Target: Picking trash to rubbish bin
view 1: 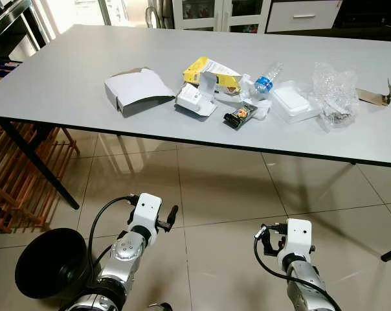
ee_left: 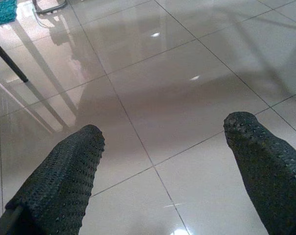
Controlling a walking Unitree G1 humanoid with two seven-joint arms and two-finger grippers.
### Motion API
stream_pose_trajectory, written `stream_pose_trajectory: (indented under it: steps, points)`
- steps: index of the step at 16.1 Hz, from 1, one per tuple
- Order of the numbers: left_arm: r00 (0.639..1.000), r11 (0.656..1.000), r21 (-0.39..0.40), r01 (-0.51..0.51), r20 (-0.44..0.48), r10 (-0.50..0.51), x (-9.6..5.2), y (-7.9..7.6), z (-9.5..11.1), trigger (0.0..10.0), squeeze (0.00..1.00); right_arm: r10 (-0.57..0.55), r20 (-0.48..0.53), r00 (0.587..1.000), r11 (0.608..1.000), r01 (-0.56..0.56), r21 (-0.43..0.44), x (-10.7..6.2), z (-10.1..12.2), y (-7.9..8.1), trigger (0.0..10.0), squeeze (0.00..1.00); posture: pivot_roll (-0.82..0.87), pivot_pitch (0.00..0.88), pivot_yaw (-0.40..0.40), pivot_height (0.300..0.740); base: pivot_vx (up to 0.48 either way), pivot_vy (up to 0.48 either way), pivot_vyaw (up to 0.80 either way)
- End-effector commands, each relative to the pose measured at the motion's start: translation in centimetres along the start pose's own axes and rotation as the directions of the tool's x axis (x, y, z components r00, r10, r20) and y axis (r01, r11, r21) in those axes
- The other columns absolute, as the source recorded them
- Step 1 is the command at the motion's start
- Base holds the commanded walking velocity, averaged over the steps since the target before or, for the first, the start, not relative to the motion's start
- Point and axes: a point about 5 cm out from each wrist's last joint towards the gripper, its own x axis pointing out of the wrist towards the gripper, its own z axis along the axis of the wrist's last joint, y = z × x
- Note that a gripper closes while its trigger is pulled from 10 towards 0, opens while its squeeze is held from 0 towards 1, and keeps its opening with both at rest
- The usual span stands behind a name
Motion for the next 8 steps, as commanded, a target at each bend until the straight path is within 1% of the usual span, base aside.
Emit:
stream_pose_trajectory:
  steps: [1,7,8]
  points:
    - [1.000,1.000,-0.002,-0.003,0.004,0.003,0.12,0.10,0.27,10.0,0.00,0.005,0.001,1.000,1.000,-0.005,-0.005,0.02,0.06,0.19,10.0,0.00,-0.12,0.068,0.078,0.740,0.000,0.000,0.00]
    - [1.000,1.000,-0.002,-0.003,0.004,0.003,0.12,0.10,0.27,10.0,0.00,0.005,0.001,1.000,1.000,-0.005,-0.005,0.02,0.06,0.19,10.0,0.00,-0.12,0.068,0.078,0.740,0.000,0.000,0.00]
    - [1.000,1.000,0.010,0.007,-0.010,-0.007,0.19,-0.36,0.11,10.0,0.00,-0.008,-0.017,1.000,1.000,0.008,-0.003,-0.10,-0.31,-0.06,10.0,0.00,-0.13,0.064,0.080,0.740,0.000,0.000,0.00]
